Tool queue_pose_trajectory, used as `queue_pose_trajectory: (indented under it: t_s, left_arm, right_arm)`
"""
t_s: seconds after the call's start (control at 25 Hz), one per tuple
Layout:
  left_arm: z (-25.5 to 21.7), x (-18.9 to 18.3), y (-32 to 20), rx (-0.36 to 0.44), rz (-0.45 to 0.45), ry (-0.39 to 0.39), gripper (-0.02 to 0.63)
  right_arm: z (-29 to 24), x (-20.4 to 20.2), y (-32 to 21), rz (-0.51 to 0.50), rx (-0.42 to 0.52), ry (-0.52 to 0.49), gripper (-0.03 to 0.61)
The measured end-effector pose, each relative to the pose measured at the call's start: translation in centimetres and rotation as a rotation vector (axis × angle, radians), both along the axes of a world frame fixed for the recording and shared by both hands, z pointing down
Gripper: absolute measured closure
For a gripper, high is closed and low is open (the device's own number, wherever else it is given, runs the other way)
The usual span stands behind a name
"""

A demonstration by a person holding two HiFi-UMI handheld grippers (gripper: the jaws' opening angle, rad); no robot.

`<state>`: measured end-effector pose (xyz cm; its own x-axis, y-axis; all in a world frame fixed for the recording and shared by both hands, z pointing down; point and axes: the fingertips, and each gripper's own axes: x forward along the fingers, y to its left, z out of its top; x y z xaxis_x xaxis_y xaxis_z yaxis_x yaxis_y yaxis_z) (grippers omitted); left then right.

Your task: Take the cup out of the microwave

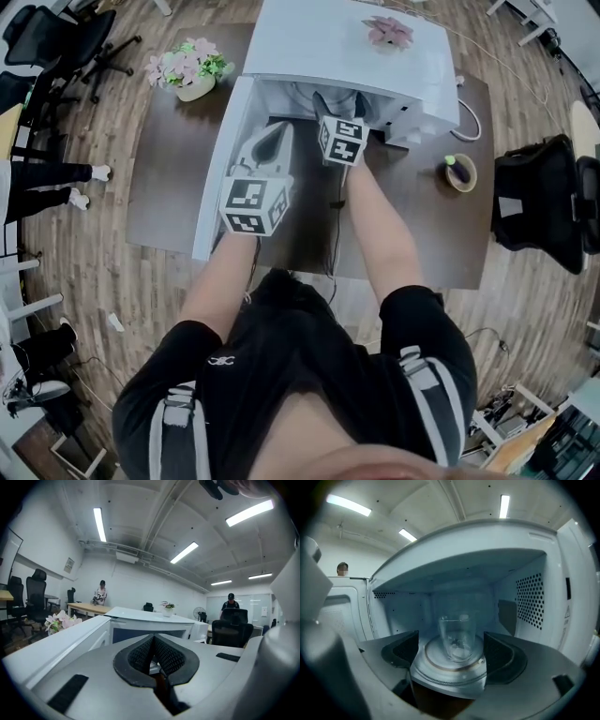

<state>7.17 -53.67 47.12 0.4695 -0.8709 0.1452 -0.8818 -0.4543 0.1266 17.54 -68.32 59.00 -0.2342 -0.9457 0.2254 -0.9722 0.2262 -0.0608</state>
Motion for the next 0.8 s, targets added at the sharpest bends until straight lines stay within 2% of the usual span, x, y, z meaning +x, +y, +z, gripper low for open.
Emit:
queue_pose_trajectory:
  t_s: [0.36,0.48,0.8]
  left_arm:
    - [1.9,0.1,-1.4,-0.034,-0.01,-0.013,0.618]
    - [2.0,0.1,-1.2,-0.038,-0.006,-0.023,0.618]
    - [2.2,0.5,-1.1,-0.041,0.014,-0.032,0.618]
  right_arm:
    - [1.5,0.3,-4.4,0.007,-0.019,0.018,0.166]
    - [1.5,0.6,-5.8,0.022,-0.039,-0.003,0.166]
    - [1.4,-0.4,-6.9,-0.01,-0.043,0.012,0.192]
